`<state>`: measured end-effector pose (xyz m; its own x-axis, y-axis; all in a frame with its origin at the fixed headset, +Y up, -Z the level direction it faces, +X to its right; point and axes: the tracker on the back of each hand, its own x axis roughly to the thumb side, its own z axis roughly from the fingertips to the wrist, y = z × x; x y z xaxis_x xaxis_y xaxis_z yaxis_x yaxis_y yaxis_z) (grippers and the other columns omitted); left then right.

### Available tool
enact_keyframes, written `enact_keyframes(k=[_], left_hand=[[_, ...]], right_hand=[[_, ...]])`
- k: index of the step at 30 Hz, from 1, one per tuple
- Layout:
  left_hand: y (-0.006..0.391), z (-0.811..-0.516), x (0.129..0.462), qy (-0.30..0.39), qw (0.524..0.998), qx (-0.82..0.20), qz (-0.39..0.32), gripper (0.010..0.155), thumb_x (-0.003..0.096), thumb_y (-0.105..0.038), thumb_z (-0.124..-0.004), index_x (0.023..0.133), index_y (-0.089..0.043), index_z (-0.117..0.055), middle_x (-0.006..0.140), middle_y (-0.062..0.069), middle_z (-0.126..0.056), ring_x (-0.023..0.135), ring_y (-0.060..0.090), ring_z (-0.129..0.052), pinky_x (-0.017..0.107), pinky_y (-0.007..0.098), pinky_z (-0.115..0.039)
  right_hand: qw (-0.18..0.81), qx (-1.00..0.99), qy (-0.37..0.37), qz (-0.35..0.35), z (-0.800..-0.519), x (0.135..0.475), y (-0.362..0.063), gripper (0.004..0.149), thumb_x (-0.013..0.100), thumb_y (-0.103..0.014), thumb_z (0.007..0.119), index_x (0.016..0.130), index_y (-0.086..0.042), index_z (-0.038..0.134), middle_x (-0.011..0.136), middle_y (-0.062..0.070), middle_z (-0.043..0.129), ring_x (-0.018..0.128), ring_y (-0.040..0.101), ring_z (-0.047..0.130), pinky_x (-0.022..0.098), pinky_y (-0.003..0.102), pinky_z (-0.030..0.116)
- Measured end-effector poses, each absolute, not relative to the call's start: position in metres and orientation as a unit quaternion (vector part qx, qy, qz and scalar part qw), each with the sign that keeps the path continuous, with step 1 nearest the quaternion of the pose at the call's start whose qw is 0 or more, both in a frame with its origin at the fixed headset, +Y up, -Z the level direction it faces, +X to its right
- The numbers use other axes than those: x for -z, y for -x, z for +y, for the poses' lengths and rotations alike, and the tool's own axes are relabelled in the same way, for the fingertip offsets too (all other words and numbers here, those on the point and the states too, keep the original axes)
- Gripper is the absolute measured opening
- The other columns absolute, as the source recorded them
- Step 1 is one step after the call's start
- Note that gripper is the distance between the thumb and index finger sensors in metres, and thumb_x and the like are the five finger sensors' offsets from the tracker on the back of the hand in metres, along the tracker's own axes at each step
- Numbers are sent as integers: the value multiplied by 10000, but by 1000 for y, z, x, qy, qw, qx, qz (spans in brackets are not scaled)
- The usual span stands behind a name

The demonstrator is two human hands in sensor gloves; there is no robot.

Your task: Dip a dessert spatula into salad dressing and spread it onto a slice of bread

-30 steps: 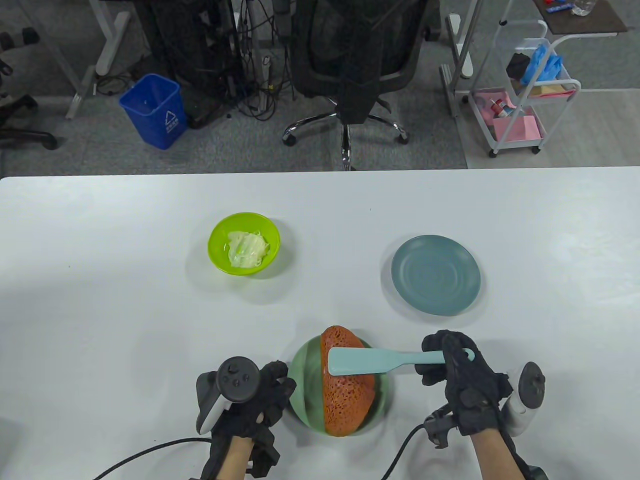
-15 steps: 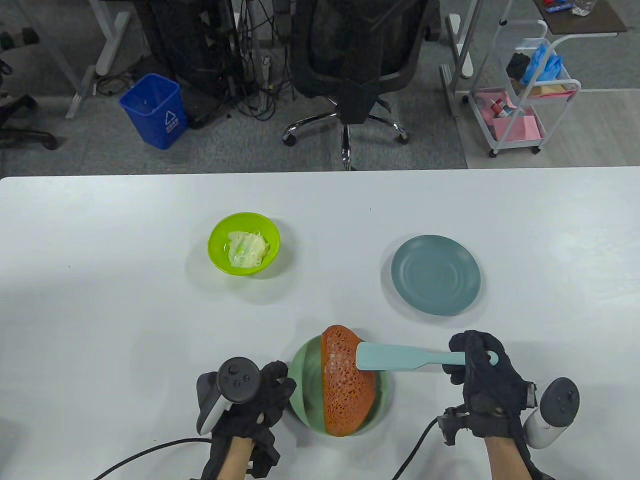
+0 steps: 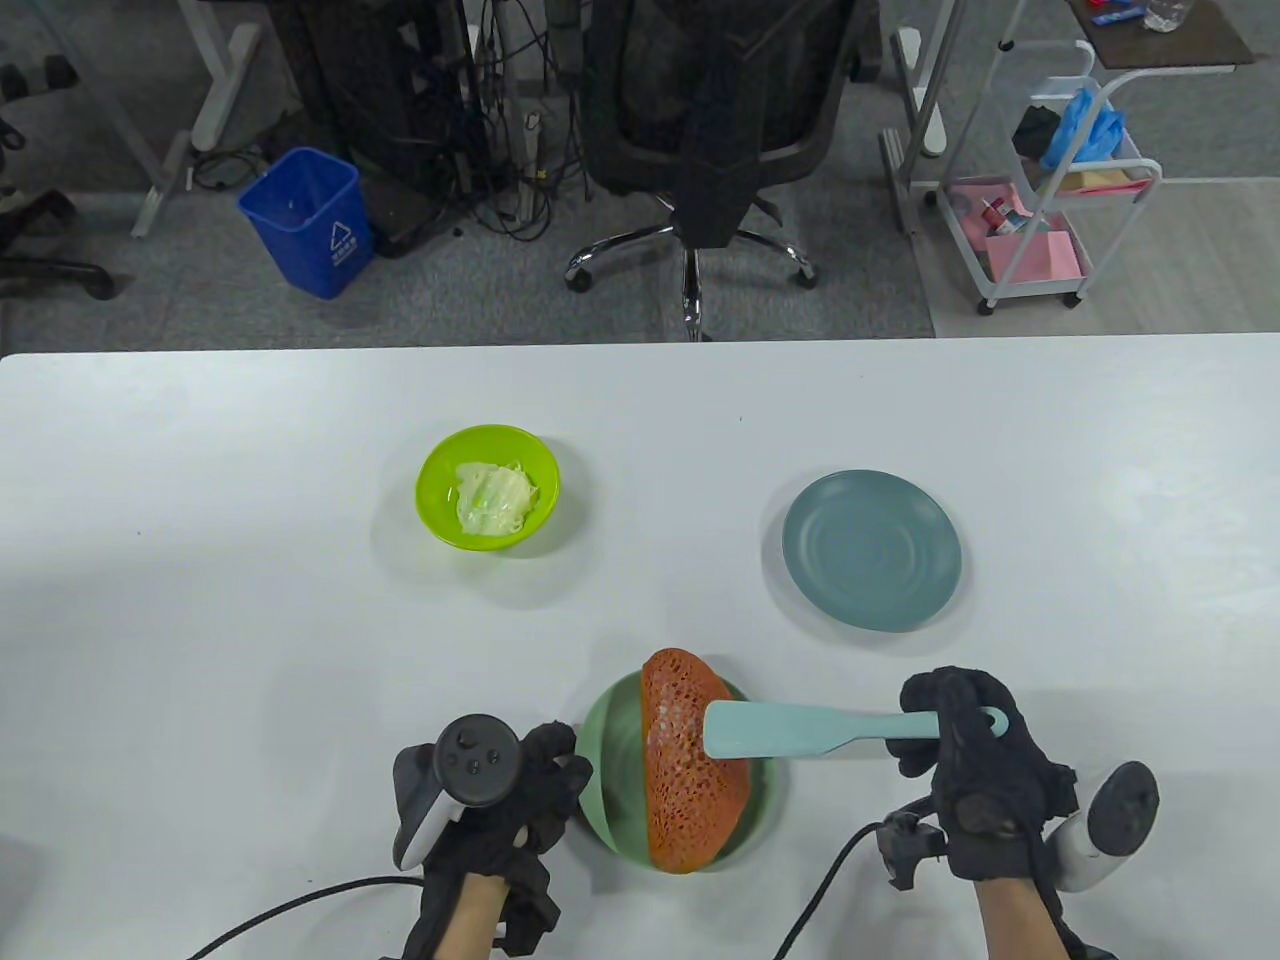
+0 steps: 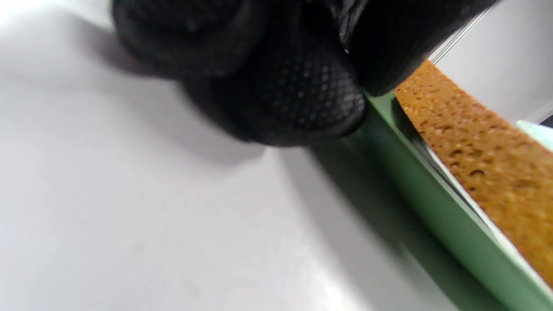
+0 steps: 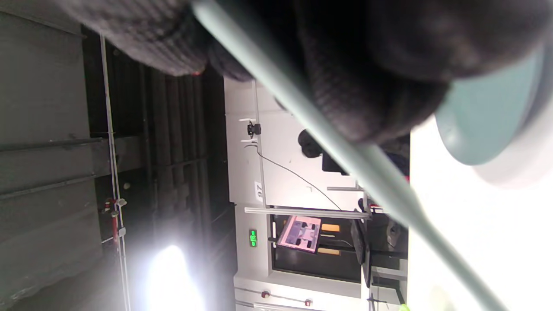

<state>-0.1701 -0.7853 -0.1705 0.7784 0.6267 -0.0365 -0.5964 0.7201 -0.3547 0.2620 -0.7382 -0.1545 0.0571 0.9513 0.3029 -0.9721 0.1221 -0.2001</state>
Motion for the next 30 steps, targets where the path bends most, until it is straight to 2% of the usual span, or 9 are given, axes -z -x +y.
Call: enact_keyframes(k=[6,16,30], left_hand=[[170,-785,171,176,926,-330,-43,555,617,-437,-812,1040,-85,-745,631,-53,-1005,317,107,-1084,237,279,-934],[170,-785,171,176,926,-330,-43,554,618,-438,-811,1041,-87,-743,630,-54,-1004,317,106,-1083,239,278,-933],[169,-786,170,174,928,-326,-41,553,617,-440,-811,1040,-90,-743,630,-55,-1005,316,106,-1084,238,279,-934]], right_hand=[[713,-675,-53,-178,-738,154,-237,379,578,-438,833,765,-109,809,698,208,860,284,406,1011,141,382,893],[618,-744,-83,-241,-719,138,-204,365,591,-403,785,776,-88,776,704,231,838,267,409,998,116,387,864],[615,-749,-44,-245,-713,137,-217,355,609,-367,774,782,-58,765,698,251,826,275,420,979,129,409,837]])
